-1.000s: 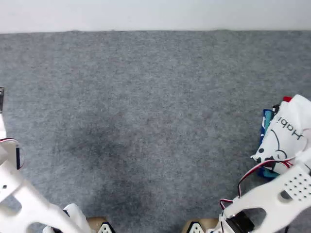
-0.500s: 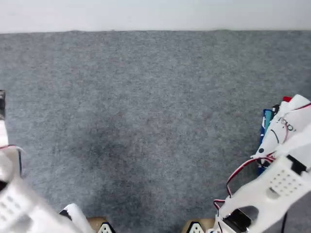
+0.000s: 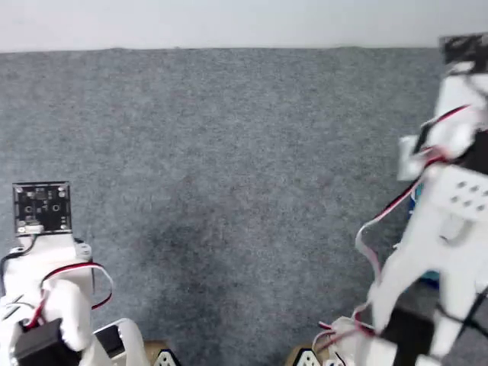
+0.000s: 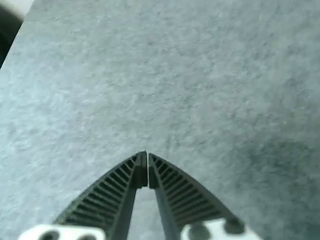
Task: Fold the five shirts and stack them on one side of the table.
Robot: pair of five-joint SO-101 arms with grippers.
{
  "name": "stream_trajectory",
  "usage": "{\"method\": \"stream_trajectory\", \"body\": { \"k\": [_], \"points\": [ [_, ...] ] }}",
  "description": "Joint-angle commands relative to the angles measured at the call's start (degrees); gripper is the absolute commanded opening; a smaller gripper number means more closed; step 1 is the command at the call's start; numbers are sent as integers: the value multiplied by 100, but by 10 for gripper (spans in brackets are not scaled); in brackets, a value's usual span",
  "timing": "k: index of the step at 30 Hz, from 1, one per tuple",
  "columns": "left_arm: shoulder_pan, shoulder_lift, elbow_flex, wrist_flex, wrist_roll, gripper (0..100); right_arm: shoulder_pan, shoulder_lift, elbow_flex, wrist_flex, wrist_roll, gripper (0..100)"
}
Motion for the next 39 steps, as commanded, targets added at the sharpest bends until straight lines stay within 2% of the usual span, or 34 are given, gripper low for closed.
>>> {"method": "stream_trajectory", "body": {
  "k": [1,9,14,20,26,33,39],
  "points": [
    [413,-299,567,-642,484,14,-576,-971,1222,-127,-712,9],
    [1618,-1213,2229,-1723,1688,14,-1314,-2624,4202,-1727,-1767,9],
    [2031,-1960,3204,-2259,1758,14,-1490,-3688,6198,-2835,-1864,9],
    [2242,-2664,3969,-2286,1741,14,-1543,-5051,8132,-3767,-1864,9],
    [2532,-2620,4426,-2286,1758,14,-1552,-6334,9477,-4084,-1793,9],
    [2796,-2620,4813,-2295,1758,14,-1560,-7697,10840,-4040,-1248,9],
    [2804,-2620,4998,-2312,1758,14,-1684,-8760,11138,-3600,-1248,9]
  ]
}}
